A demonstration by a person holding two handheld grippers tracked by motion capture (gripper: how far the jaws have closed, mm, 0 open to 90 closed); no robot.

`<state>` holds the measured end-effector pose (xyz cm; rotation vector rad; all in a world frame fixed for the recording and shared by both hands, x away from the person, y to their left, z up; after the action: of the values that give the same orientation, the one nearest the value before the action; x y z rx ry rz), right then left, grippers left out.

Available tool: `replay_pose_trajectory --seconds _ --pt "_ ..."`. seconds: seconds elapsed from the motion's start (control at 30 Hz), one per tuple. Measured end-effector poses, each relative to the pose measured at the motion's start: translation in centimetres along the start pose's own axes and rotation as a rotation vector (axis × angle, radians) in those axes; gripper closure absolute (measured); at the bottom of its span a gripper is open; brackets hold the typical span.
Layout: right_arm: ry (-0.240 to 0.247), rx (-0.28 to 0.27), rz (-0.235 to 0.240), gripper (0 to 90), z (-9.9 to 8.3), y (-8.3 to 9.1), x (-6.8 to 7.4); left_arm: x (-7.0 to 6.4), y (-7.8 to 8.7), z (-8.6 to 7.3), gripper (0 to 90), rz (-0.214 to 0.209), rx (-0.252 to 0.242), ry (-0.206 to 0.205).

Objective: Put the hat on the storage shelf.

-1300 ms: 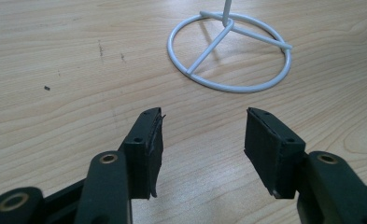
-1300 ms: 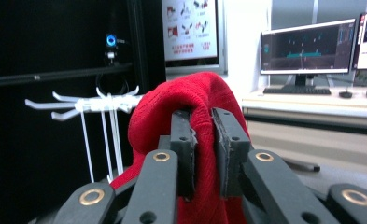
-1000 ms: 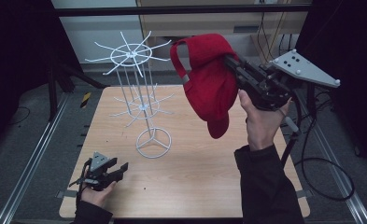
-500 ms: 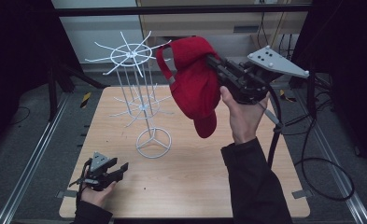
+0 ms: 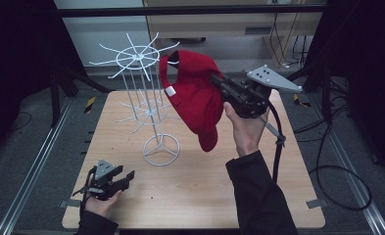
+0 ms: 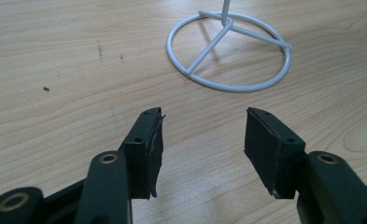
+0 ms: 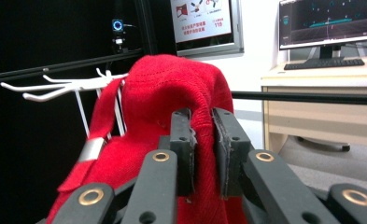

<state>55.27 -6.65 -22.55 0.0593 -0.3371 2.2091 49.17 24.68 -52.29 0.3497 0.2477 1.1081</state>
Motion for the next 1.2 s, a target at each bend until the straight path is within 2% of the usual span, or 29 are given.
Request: replay_pose_trajectory --seconds 0.1,0.13,0.23,0.43,0.57,0.8,0.97,1.2 --pt "-0.010 0.009 0.002 79.4 -0.6 0.0 -0.1 0.0 0.0 0.0 46.6 0.000 0.000 -0.001" --pt "-0.010 0.029 0.003 79.2 -1.6 -0.1 -0.2 0.0 0.0 0.0 46.6 0.000 0.000 -0.001" --pt "-0.009 0.049 0.005 79.1 -2.8 -0.2 -0.3 0.0 0.0 0.0 46.6 0.001 0.002 -0.001" --pt "0.009 0.113 0.022 78.5 -5.5 -0.8 0.1 0.0 0.0 0.0 46.6 -0.001 0.003 -0.002" --pt "0.013 0.132 0.030 78.3 -6.5 -1.3 0.3 0.0 0.0 -0.1 46.6 -0.001 0.004 -0.002" --pt "0.025 0.150 0.045 75.4 -7.1 -1.6 0.7 -0.1 0.0 -0.1 46.6 -0.003 0.004 -0.004" --pt "0.043 0.174 0.043 69.0 -7.4 -1.4 0.5 -0.1 -0.1 -0.1 46.5 -0.002 0.003 -0.005" --pt "0.064 0.158 0.022 52.2 -7.0 0.3 -0.4 -0.1 -0.1 0.0 46.4 0.001 0.001 -0.007"
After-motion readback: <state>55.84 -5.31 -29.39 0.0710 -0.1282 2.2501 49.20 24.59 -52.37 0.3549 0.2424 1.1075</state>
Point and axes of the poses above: each handheld gripper's, and its own axes: y roughly backward along the jaws, z roughly out of its top, x roughly to its left, the point moved 9 cm from there along -y, roughly forward along the jaws, and after that the axes turned 12 degrees about -x, right-handed, at the moved point
